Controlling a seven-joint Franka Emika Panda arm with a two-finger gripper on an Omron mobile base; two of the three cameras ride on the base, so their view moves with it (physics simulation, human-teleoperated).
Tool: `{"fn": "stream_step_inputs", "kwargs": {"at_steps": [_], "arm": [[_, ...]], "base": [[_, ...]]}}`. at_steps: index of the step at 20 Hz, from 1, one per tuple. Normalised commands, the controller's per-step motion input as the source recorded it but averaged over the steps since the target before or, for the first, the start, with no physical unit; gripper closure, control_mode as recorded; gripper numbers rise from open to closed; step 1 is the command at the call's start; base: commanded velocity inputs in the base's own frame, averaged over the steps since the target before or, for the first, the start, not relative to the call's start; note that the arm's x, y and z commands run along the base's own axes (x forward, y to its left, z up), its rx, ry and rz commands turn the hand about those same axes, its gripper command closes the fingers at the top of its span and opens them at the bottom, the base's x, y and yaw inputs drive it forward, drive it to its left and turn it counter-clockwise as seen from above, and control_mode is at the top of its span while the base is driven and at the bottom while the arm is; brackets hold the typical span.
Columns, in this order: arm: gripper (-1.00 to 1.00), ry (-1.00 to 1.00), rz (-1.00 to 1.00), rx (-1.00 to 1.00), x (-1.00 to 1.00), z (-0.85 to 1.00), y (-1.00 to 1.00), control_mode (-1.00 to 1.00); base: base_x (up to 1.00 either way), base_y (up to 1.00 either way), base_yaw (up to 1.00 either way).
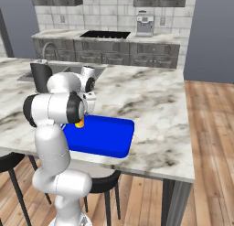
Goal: There is a tray on the dining counter. Grab the cup, mug, and pitcher and place them on the tray. The pitcher may be placed next to the tray if it cannot fit the tray.
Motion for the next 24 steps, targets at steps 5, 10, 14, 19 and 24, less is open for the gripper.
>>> {"fn": "stream_step_inputs", "kwargs": {"at_steps": [5,10,14,19,24], "arm": [[-1.00,-0.08,0.20,0.00,-0.33,0.44,-0.23,-1.00],[-1.00,-0.09,0.29,0.00,-0.68,0.49,-0.05,-1.00],[-1.00,-0.07,0.28,0.00,-0.50,0.79,-0.01,-1.00],[-1.00,-0.05,0.24,0.00,-0.53,0.86,-0.04,-1.00],[-1.00,-0.08,0.22,0.00,-0.56,0.86,-0.14,-1.00]], "base": [[0.00,0.00,0.00],[0.00,0.00,0.00],[0.00,0.00,0.00],[0.00,0.00,0.00],[0.00,0.00,0.00]]}}
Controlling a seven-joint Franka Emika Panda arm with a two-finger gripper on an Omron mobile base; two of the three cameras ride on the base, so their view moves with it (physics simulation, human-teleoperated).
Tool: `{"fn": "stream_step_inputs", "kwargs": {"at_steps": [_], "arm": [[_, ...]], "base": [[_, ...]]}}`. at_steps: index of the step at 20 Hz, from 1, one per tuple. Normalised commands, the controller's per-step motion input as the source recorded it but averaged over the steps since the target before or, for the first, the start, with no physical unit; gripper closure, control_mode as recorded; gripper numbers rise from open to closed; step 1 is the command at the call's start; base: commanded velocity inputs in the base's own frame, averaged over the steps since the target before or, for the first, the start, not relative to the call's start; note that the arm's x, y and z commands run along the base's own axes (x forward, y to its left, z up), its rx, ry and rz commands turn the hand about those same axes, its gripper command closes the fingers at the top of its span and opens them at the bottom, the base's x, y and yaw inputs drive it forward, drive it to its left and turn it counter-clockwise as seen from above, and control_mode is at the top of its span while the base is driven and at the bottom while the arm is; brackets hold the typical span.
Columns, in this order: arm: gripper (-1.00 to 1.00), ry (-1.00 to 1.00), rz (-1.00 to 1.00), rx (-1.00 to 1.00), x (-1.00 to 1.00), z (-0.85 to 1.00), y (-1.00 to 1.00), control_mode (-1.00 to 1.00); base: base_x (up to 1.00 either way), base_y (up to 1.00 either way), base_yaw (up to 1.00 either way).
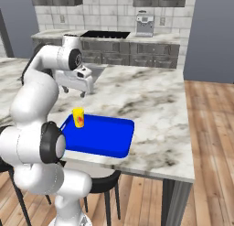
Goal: There is a tray on the dining counter. Grab the cup, mug, and pitcher and place them on the tray. The pitcher may be placed next to the tray if it cannot fit the tray.
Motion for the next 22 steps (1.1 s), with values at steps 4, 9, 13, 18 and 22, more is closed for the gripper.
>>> {"fn": "stream_step_inputs", "kwargs": {"at_steps": [4,9,13,18,22], "arm": [[-1.00,-0.17,0.21,0.00,-0.56,0.65,-0.32,-1.00],[-1.00,-0.19,0.21,0.00,-0.78,0.45,-0.53,-1.00],[-1.00,-0.15,0.21,0.00,-0.95,0.04,-0.63,-1.00],[-1.00,-0.07,0.10,0.00,-0.79,0.00,-0.10,-1.00],[-1.00,0.00,0.01,0.00,-0.75,0.02,0.19,-1.00]], "base": [[0.00,0.00,0.00],[0.00,0.00,0.00],[0.00,0.00,0.00],[0.00,0.00,0.00],[0.00,0.00,0.00]]}}
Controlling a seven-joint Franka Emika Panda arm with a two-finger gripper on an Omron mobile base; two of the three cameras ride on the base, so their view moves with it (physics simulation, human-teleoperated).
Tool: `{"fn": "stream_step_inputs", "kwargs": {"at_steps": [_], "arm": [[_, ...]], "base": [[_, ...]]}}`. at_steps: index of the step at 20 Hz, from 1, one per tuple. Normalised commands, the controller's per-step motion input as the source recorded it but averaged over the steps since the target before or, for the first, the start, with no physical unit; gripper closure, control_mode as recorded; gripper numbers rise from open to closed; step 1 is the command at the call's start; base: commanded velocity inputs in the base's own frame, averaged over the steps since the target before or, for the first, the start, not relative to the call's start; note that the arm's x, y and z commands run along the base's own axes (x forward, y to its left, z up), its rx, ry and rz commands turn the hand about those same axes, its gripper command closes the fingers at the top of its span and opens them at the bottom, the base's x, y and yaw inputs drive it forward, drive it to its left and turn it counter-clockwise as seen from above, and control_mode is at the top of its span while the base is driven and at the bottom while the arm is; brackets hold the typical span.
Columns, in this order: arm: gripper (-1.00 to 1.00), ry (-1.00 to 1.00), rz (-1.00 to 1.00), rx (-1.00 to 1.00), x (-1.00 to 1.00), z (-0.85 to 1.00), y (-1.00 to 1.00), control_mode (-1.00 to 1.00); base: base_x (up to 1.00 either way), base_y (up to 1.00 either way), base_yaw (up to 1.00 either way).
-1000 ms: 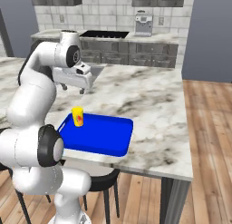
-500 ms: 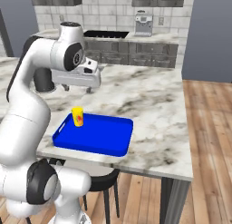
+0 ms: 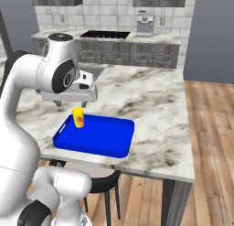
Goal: There is a tray on the dining counter. Grab the cup, mug, and pitcher and place them on the tray. The pitcher may be placed next to the tray if it cannot fit the tray.
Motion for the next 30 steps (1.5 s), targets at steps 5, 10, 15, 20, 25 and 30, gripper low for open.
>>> {"fn": "stream_step_inputs", "kwargs": {"at_steps": [5,10,15,20,25,30], "arm": [[-1.00,0.01,-0.07,0.00,-0.46,0.10,0.47,-1.00],[-1.00,0.00,-0.07,0.00,-0.34,0.01,0.26,-1.00],[-1.00,0.00,-0.04,0.00,-0.19,0.04,0.00,-1.00],[-1.00,0.00,-0.01,0.00,-0.14,0.00,-0.01,1.00],[-1.00,0.00,0.00,0.00,0.00,0.00,0.00,1.00],[-1.00,0.00,0.00,0.00,0.00,0.00,0.00,1.00]], "base": [[0.00,0.00,0.00],[0.00,0.00,0.00],[0.00,0.00,0.00],[-0.22,-0.01,-0.03],[-0.98,-0.01,-0.10],[-0.99,0.85,-0.07]]}}
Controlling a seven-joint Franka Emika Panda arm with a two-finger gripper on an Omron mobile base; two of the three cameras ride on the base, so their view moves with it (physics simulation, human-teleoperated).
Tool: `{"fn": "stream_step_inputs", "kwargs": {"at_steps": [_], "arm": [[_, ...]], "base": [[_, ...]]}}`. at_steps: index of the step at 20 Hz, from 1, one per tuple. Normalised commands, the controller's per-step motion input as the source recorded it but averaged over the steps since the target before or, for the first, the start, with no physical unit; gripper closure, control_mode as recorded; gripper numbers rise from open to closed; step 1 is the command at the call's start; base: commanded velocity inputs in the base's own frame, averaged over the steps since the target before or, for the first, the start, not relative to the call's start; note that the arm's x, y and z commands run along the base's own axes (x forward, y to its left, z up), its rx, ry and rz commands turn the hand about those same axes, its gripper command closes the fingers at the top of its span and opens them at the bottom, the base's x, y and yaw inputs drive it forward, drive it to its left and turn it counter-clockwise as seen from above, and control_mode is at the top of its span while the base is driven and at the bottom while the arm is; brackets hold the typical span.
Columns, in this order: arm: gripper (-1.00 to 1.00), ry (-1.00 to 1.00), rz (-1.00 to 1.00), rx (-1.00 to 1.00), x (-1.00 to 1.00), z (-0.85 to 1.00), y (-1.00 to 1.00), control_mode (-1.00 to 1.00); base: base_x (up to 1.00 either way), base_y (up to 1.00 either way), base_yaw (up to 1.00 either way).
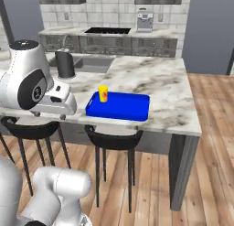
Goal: There is a tray on the dining counter. Grab the cup, mug, and pitcher and place them on the tray. The pitcher may be placed next to the tray if it cannot fit the tray.
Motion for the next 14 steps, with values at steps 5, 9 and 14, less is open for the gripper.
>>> {"fn": "stream_step_inputs", "kwargs": {"at_steps": [5,9,14], "arm": [[-1.00,0.00,0.00,0.00,0.00,0.00,0.00,1.00],[-1.00,0.00,0.00,0.00,0.00,0.00,0.00,1.00],[-1.00,0.00,0.00,0.00,0.00,0.00,0.00,1.00]], "base": [[-0.71,1.00,0.00],[-0.47,1.00,0.00],[-0.13,1.00,0.00]]}}
